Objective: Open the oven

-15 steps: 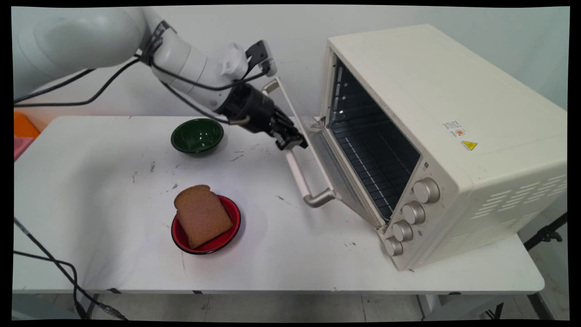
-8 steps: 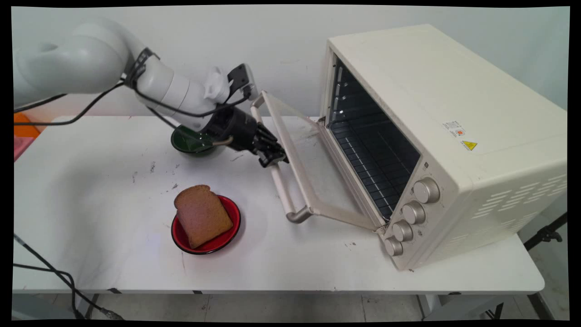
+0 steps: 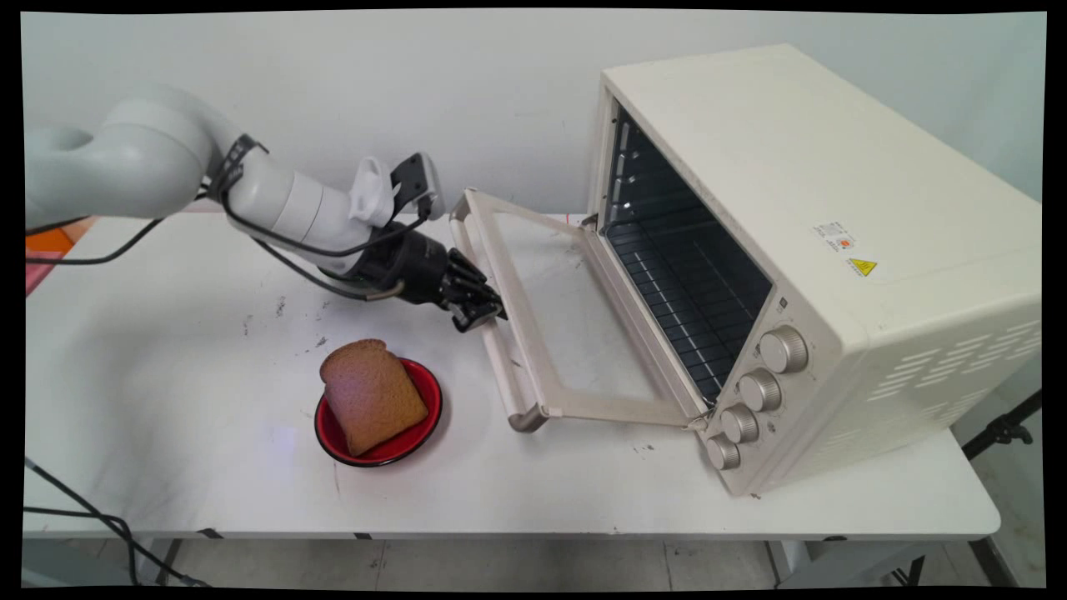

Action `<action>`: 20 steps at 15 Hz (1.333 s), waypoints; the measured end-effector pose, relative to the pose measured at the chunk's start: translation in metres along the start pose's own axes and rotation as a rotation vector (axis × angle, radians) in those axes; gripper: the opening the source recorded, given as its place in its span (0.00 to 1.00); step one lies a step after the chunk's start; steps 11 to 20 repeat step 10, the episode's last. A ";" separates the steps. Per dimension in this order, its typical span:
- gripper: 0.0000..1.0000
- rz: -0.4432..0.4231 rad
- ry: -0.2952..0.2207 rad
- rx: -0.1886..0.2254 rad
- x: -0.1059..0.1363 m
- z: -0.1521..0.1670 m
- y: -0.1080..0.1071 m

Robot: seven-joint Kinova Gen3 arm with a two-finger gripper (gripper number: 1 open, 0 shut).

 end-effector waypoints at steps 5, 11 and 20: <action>0.00 -0.015 0.010 0.007 -0.028 0.010 -0.001; 0.00 -0.021 0.023 0.014 -0.046 0.019 -0.003; 0.00 -0.021 0.023 0.014 -0.046 0.019 -0.003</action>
